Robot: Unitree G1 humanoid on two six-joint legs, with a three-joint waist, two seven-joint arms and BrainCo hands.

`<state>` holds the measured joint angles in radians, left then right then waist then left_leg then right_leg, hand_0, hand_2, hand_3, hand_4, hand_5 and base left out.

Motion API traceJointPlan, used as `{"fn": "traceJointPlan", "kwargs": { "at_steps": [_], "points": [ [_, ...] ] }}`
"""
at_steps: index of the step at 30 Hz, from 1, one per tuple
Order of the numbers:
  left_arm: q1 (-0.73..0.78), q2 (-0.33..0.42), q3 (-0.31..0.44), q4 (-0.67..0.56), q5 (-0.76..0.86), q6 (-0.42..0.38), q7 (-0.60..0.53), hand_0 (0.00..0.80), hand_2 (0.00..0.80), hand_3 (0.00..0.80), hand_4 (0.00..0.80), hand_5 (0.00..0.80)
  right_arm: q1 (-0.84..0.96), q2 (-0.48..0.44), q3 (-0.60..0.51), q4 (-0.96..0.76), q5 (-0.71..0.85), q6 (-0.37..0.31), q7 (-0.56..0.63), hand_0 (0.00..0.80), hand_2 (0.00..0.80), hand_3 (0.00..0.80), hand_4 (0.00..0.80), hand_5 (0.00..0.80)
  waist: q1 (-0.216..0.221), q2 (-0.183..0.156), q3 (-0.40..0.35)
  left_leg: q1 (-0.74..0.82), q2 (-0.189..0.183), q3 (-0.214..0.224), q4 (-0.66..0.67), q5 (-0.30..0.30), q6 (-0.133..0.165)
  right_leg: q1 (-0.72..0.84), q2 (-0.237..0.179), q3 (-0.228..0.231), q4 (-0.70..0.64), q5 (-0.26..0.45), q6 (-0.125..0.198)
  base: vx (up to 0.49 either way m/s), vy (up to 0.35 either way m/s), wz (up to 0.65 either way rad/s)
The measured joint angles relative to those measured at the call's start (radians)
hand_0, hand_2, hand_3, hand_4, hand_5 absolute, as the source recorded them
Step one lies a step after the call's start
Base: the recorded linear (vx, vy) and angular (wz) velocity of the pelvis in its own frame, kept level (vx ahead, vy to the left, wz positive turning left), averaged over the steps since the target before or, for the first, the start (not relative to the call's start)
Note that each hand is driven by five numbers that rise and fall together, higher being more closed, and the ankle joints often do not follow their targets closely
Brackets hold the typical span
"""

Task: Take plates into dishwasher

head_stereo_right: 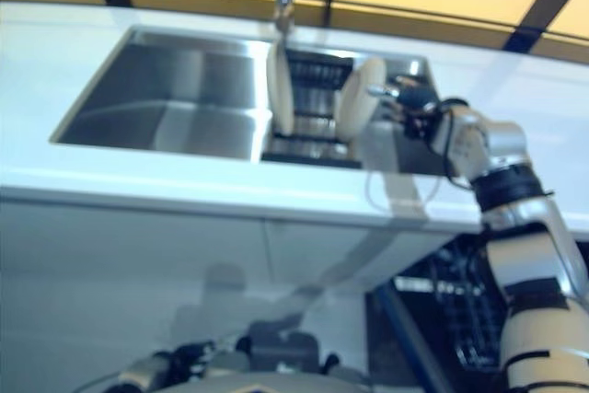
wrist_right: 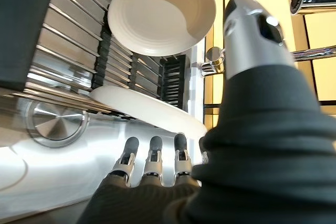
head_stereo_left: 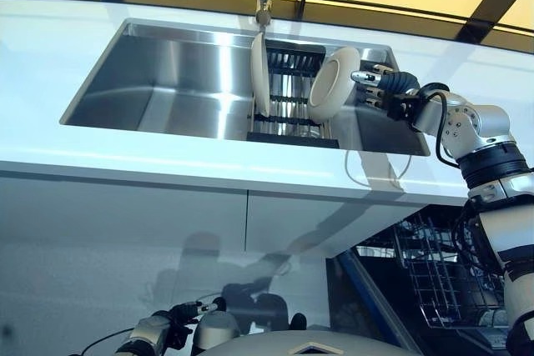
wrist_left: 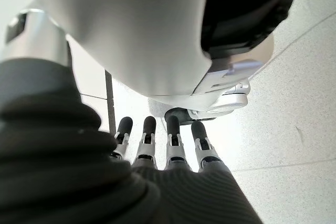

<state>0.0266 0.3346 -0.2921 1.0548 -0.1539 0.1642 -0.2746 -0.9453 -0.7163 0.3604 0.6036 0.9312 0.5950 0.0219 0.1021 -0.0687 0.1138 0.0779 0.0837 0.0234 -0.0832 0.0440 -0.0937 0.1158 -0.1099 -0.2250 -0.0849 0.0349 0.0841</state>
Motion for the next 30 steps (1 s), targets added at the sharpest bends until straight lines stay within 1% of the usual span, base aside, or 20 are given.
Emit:
{"fn": "traceJointPlan", "kwargs": {
  "at_steps": [8, 18, 25, 30],
  "points": [
    [0.001, -0.001, 0.000, 0.000, -0.017, -0.002, 0.000, 0.000, 0.000, 0.000, 0.000, 0.000, 0.000, 0.001, 0.000, 0.001, -0.016, 0.015, 0.013, 0.000, 0.000, 0.000, 0.000, 0.000, 0.003, 0.006, 0.004, -0.001, 0.000, -0.002, 0.000, 0.001, 0.000, 0.000, 0.000, -0.003, 0.000, 0.000, 0.000, 0.000, 0.000, 0.00],
    [0.002, -0.004, 0.000, 0.000, -0.022, -0.013, 0.000, 0.000, 0.000, 0.000, 0.000, 0.000, 0.000, 0.008, 0.006, 0.001, -0.039, 0.021, 0.015, 0.000, 0.000, 0.000, 0.000, 0.000, 0.023, 0.010, 0.007, -0.002, -0.002, -0.008, 0.000, 0.001, 0.000, 0.003, 0.000, -0.008, 0.000, 0.000, 0.000, 0.003, 0.006, 0.01],
    [0.003, -0.004, 0.000, 0.000, -0.030, -0.022, 0.009, 0.000, 0.000, 0.000, 0.000, 0.000, 0.000, 0.040, 0.010, 0.001, -0.057, 0.023, 0.014, 0.000, 0.000, 0.000, 0.000, 0.000, 0.028, -0.001, 0.013, -0.003, -0.004, -0.025, 0.000, 0.005, -0.002, 0.012, 0.000, -0.025, 0.000, 0.000, 0.000, 0.028, 0.026, 0.07],
    [0.001, -0.004, 0.001, 0.000, -0.039, -0.023, 0.013, 0.000, 0.000, 0.000, 0.000, 0.000, -0.004, 0.046, 0.014, 0.001, -0.093, 0.024, 0.011, 0.000, 0.000, 0.000, 0.000, 0.000, 0.053, -0.011, 0.018, -0.005, -0.004, -0.029, 0.000, 0.007, -0.002, 0.013, 0.000, -0.030, 0.000, -0.001, 0.000, 0.003, 0.006, 0.01]
  ]
}}
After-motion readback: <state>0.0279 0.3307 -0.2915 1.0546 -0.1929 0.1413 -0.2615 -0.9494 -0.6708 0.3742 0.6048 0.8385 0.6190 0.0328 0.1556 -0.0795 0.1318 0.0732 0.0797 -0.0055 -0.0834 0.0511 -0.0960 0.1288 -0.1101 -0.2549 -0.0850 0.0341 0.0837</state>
